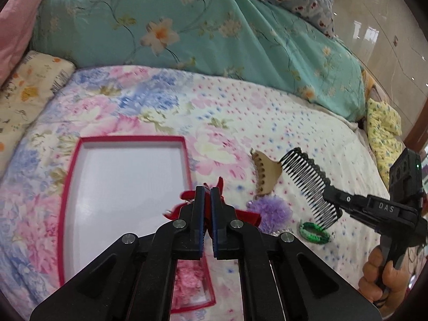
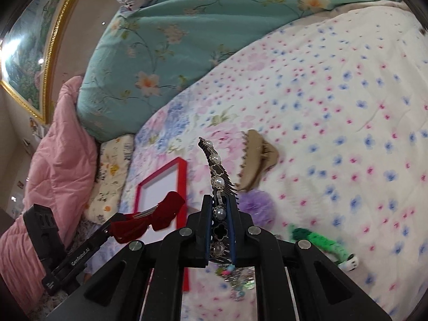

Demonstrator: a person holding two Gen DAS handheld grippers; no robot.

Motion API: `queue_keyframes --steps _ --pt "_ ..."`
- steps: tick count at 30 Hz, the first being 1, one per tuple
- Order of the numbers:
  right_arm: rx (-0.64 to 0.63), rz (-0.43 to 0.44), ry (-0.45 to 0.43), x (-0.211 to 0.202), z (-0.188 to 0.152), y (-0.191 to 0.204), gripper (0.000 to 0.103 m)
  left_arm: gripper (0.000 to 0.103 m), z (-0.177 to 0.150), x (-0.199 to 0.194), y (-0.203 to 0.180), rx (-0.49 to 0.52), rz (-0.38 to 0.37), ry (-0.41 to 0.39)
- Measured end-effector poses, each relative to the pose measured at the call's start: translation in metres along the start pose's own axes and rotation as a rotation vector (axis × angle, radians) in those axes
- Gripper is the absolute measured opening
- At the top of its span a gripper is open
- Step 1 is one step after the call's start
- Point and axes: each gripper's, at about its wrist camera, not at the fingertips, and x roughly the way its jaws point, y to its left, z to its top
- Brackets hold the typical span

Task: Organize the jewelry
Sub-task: 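Place the red bow clip and black comb into the box, opening both tools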

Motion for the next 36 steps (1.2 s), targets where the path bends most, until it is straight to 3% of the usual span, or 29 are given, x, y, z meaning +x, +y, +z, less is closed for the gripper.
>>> queue_keyframes --steps 6,11,22,29,36 --pt "-0.026 0.079 0.047 0.024 -0.008 0.03 0.01 0.003 0.005 -0.02 0.022 -0.011 0.068 -0.061" --pt "-0.052 0.13 0.094 0.054 -0.015 0.058 0.01 0.003 0.008 -0.025 0.052 -0.052 0.115 -0.067" --pt "-0.072 0.195 0.166 0.131 -0.021 0.104 0.009 0.003 0.018 -0.002 0.1 -0.091 0.2 -0.1" --pt "-0.023 0.211 0.21 0.174 -0.022 0.103 0.01 0.003 0.023 0.025 0.119 -0.099 0.227 -0.094" --pt "0.027 0.19 0.249 0.2 -0.027 0.089 0.01 0.003 0.005 0.043 0.123 -0.114 0.213 -0.043"
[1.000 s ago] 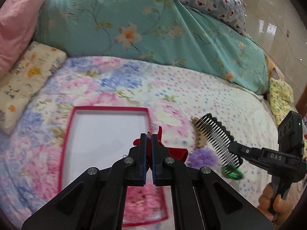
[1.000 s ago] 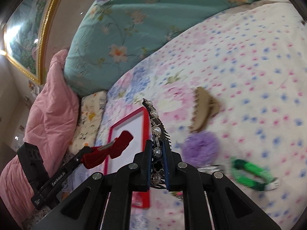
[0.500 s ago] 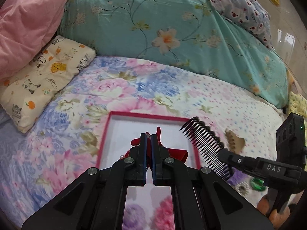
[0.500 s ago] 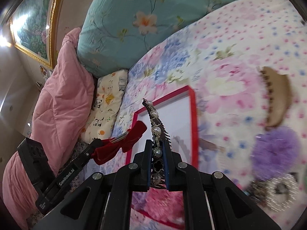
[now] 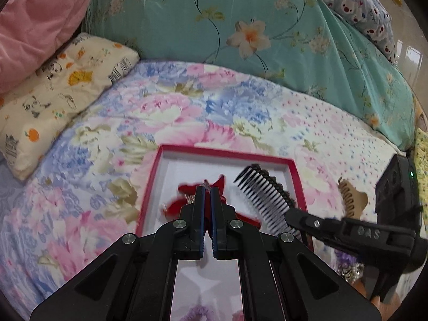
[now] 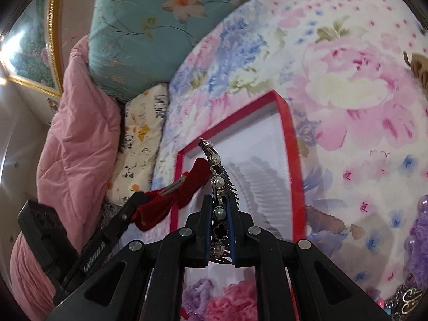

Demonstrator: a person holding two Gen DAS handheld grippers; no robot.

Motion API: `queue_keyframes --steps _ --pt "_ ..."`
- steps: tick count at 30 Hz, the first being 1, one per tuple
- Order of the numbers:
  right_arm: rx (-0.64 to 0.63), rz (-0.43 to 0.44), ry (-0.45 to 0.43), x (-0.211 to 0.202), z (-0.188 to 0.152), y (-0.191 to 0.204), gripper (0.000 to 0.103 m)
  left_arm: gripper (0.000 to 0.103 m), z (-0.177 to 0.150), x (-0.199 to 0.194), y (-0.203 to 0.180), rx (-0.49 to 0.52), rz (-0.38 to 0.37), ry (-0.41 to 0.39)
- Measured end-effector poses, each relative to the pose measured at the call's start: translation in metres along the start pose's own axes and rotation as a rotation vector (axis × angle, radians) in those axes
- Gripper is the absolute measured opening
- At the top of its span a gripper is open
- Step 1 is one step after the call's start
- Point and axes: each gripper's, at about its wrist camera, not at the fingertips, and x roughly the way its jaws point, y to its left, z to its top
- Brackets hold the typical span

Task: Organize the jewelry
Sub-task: 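Place the red bow clip and black comb into the box, opening both tools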

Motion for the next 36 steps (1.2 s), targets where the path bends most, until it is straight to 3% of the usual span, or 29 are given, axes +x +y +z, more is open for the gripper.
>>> queue_keyframes --steps 19,30,36 --pt "-0.063 -0.158 0.009 0.022 0.012 0.003 0.016 0.002 -0.011 0.055 0.012 -0.046 0.012 0.144" --pt "-0.115 -0.212 0.006 0.027 0.014 0.009 0.018 0.003 -0.01 0.062 0.015 -0.054 0.022 0.186" --pt "-0.122 -0.221 0.01 0.025 0.015 0.012 0.026 0.019 -0.01 0.061 0.016 -0.063 0.021 0.208"
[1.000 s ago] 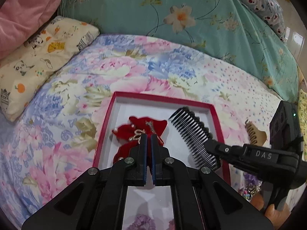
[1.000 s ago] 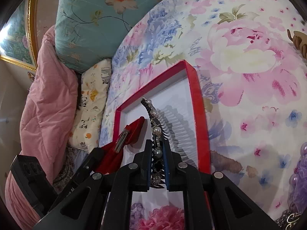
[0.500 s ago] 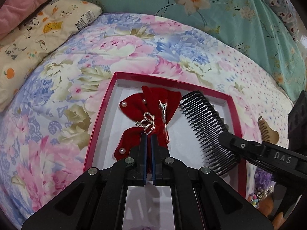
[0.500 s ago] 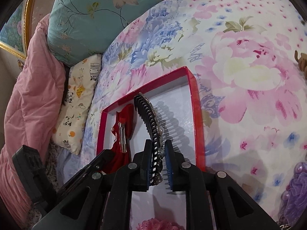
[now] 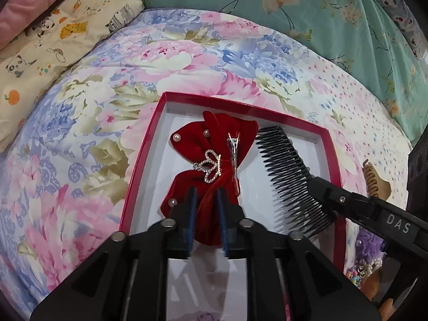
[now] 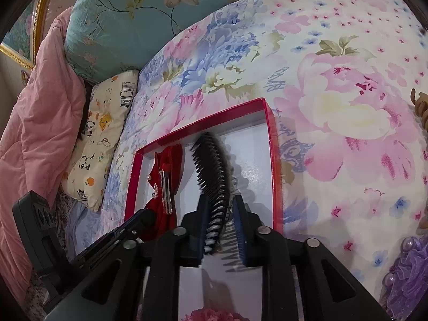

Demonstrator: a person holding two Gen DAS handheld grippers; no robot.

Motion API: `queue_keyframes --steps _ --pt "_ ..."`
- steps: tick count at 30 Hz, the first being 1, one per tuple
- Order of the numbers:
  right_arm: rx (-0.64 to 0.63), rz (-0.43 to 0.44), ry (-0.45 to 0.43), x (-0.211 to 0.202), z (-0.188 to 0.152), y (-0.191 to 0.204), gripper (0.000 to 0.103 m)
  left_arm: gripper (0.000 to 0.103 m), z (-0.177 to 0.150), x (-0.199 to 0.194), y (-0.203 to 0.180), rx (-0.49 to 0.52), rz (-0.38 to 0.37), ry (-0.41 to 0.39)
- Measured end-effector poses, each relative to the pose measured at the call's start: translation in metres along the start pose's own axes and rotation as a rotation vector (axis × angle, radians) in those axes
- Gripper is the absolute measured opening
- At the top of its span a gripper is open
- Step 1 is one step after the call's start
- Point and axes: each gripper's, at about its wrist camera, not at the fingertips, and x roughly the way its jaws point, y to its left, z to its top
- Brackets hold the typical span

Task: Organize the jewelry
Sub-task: 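Place the red bow clip and black comb into the box, opening both tools, then grasp the purple flower scrunchie with the left tool while the right tool grasps the green braided clip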

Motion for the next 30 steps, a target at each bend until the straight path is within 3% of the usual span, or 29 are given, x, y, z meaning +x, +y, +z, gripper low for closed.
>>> queue_keyframes --steps 5,11,30 --pt "-0.004 -0.006 -0.003 -0.003 0.0 0.001 0.034 0.031 -0.002 -0.005 0.002 -0.008 -0.009 0.002" --pt "-0.002 -0.005 -0.008 -0.006 0.0 0.001 0.034 0.045 -0.002 -0.014 0.0 -0.005 -0.011 -0.013" --pt "-0.016 0.047 -0.029 -0.038 -0.007 0.008 0.036 0.06 -0.011 -0.047 0.0 -0.028 -0.04 -0.034"
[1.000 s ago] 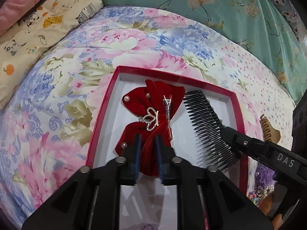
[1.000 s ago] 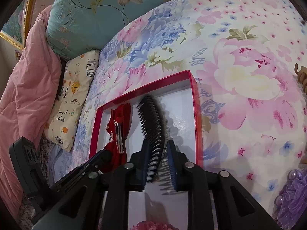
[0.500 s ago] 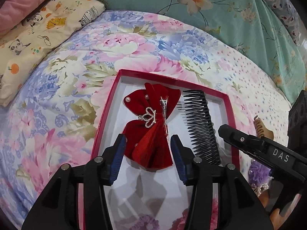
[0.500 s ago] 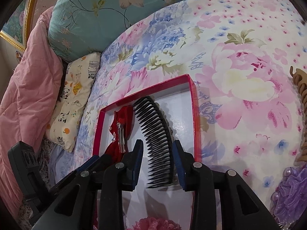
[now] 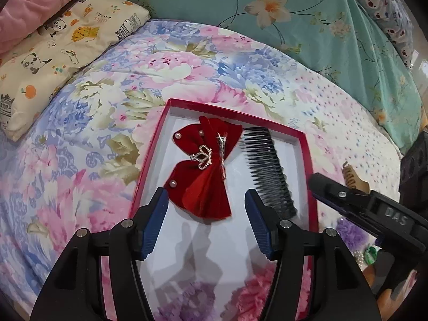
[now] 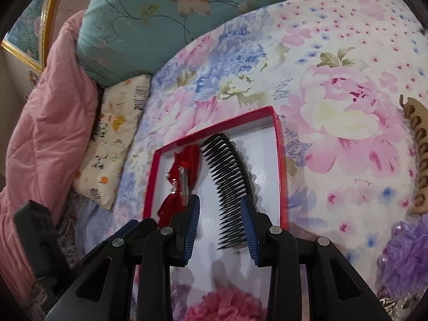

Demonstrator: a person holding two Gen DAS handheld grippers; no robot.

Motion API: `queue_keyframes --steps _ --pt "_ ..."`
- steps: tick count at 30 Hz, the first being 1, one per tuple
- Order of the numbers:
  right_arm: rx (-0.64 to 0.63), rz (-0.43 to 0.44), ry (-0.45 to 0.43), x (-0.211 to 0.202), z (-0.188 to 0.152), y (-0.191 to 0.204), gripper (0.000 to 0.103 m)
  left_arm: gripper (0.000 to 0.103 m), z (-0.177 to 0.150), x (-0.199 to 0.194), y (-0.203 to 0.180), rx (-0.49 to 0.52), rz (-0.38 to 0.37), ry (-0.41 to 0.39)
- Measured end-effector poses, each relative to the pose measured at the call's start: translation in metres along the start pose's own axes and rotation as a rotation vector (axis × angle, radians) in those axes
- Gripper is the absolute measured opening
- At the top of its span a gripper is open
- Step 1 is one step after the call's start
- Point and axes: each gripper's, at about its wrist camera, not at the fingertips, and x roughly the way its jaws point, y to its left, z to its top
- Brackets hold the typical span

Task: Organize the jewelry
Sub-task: 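Grasp the purple flower scrunchie with the left tool while the right tool grasps the green braided clip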

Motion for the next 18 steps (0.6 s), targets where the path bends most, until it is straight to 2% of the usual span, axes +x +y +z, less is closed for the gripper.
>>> queue_keyframes --steps 2,8,18 --pt "-0.007 0.0 -0.017 -0.014 -0.003 -0.003 0.044 0.064 -0.003 -0.005 -0.004 0.006 -0.003 -0.003" --pt "-0.012 -0.067 -0.077 -0.071 -0.016 -0.036 0.044 0.065 -0.017 -0.019 -0.027 0.04 -0.047 0.005" --pt "0.1 -0.221 -0.169 -0.16 -0.04 -0.117 0.044 0.068 -0.044 -0.032 -0.097 0.167 -0.141 0.042"
